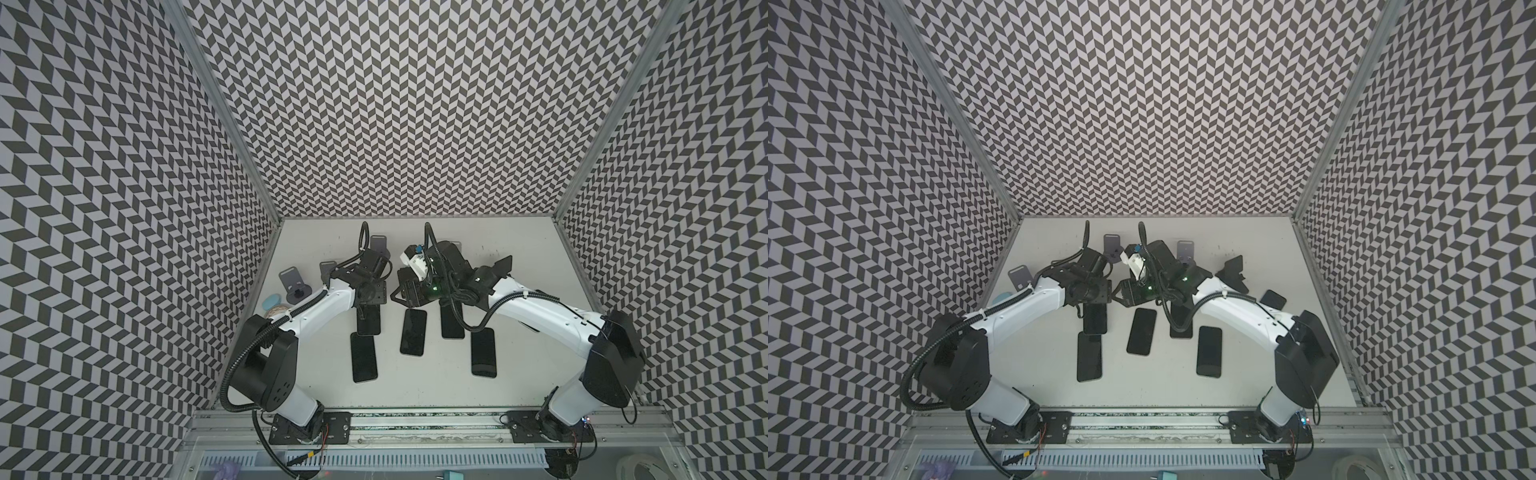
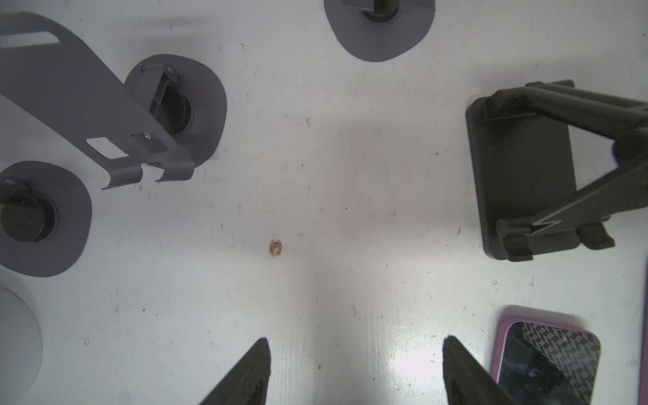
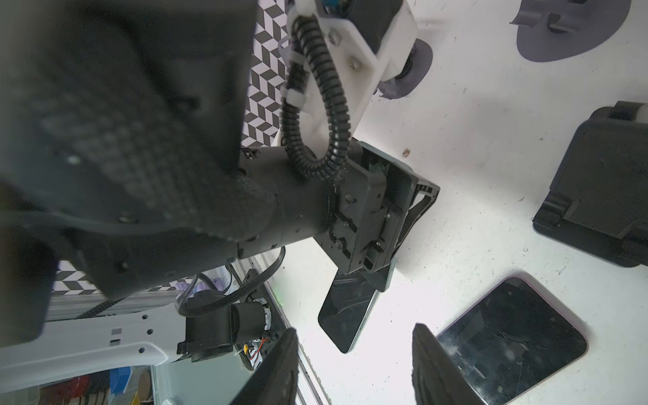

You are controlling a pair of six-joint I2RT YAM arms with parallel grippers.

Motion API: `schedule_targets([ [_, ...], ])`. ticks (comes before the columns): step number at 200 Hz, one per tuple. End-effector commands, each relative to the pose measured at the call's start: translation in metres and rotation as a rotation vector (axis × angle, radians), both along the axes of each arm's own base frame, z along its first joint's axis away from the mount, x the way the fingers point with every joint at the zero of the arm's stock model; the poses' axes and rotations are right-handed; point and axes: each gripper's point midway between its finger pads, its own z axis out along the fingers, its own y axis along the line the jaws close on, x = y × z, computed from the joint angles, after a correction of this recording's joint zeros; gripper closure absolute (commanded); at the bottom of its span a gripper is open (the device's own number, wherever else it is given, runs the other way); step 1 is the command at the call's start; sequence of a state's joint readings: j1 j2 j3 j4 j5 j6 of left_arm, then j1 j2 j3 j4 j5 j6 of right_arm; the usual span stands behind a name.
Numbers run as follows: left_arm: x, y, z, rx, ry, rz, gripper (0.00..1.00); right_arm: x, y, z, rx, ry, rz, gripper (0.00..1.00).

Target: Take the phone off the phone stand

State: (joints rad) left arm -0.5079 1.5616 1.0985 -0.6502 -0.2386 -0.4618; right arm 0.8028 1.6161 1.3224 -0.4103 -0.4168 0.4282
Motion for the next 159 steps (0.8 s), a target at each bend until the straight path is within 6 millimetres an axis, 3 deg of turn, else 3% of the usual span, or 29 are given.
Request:
schedule_targets([
  [1, 0.015, -0.003, 0.016, -0.019, -0.055, 0.008, 0.51, -0.002, 0.002, 0.017, 0.050, -0.050, 0.015, 0.49],
  [89, 0.024, -0.008, 0.002, -0.006, -0.024, -0.020, 0.51, -0.004, -0.001, 0.011, 0.031, -0.035, 0.013, 0.49],
  [159, 0.043, -0.015, -0.003, 0.009, -0.013, -0.035, 0.51, -0.005, -0.001, 0.013, 0.027, -0.044, 0.018, 0.49],
])
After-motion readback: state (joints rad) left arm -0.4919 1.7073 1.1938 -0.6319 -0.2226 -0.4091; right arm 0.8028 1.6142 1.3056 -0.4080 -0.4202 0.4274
